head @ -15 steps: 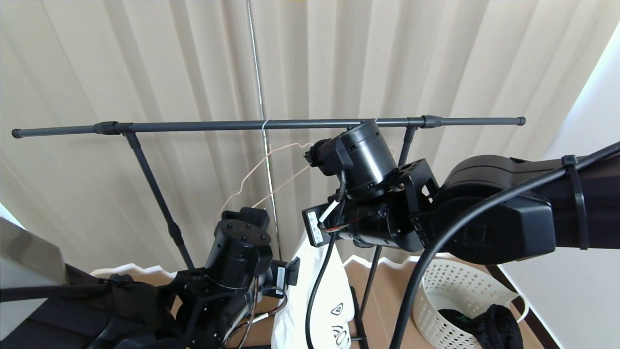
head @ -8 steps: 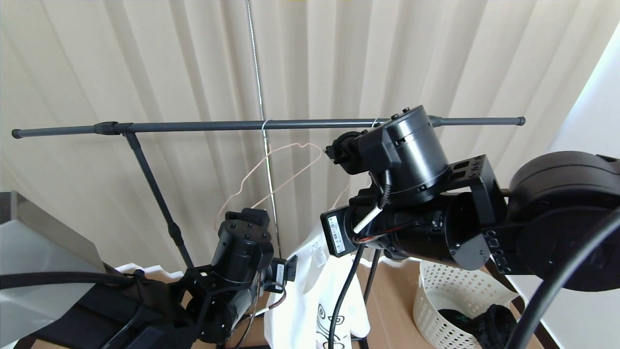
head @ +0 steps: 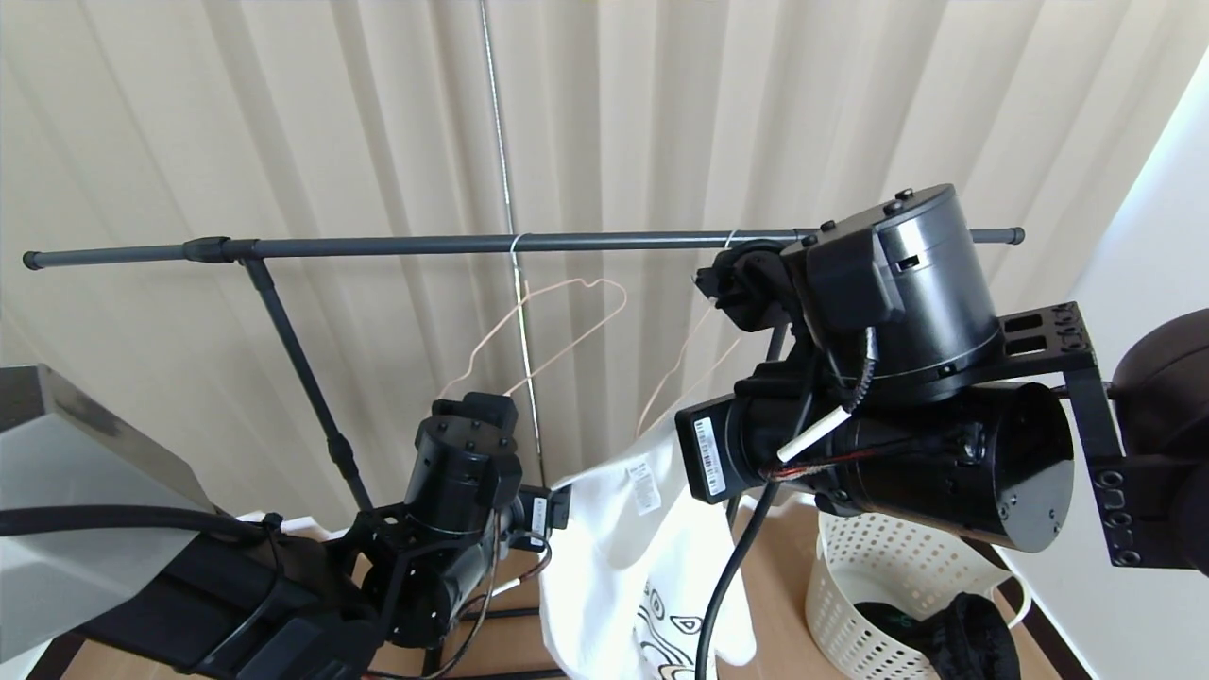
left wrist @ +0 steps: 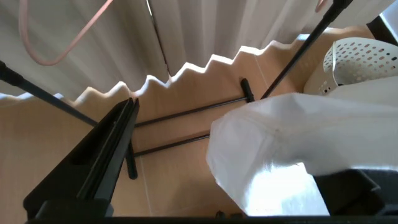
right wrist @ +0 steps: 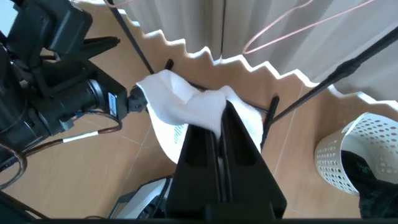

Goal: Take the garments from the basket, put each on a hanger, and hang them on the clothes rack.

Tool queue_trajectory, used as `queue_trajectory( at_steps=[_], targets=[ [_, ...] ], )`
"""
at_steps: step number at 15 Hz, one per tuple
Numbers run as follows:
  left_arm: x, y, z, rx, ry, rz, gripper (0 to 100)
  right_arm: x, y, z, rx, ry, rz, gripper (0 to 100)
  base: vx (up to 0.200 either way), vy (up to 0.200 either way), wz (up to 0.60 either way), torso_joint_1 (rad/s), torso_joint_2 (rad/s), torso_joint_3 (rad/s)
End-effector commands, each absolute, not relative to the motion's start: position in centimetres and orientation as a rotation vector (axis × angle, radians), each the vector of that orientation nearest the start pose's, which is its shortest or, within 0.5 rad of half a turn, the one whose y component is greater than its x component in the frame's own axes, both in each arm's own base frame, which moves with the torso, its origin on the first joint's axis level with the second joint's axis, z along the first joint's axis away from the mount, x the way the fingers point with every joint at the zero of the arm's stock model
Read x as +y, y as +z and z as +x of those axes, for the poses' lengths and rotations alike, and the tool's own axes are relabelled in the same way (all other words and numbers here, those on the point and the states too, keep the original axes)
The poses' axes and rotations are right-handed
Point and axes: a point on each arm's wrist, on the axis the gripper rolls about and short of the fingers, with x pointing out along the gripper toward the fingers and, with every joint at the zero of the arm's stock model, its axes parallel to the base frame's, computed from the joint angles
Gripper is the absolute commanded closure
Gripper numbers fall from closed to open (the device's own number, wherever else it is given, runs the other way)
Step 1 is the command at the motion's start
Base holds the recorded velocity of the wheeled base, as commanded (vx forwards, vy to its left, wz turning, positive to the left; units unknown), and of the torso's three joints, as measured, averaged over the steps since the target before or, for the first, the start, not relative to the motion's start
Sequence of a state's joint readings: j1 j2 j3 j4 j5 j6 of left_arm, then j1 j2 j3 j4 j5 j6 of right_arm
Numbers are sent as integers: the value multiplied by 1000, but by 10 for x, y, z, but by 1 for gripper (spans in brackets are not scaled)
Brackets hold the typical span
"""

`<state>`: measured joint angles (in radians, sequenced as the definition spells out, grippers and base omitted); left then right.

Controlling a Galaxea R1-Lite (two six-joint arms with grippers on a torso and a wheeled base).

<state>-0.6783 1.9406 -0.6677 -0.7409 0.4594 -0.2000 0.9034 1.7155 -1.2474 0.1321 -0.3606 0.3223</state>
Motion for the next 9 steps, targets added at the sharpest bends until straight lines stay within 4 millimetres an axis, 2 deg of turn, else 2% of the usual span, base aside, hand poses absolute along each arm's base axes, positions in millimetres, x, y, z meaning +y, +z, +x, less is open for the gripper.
queue_trajectory(
  at_steps=[1, 6, 7, 9],
  targets=[
    [-190, 85, 252, 463, -164, 93, 0, 235, 227, 205, 561, 414, -44, 100, 0, 0, 0, 0, 0, 0],
    [-183, 82, 244, 471, -160, 95, 0, 215, 230, 223, 548, 325, -23, 100, 0, 0, 0, 0, 0, 0],
    [-182, 82, 244, 470, -160, 95, 100, 212, 232, 224, 544, 318, -18, 100, 0, 0, 0, 0, 0, 0],
    [-180, 82, 245, 466, -154, 91, 100, 206, 233, 229, 539, 296, -17, 100, 0, 0, 0, 0, 0, 0]
  ],
)
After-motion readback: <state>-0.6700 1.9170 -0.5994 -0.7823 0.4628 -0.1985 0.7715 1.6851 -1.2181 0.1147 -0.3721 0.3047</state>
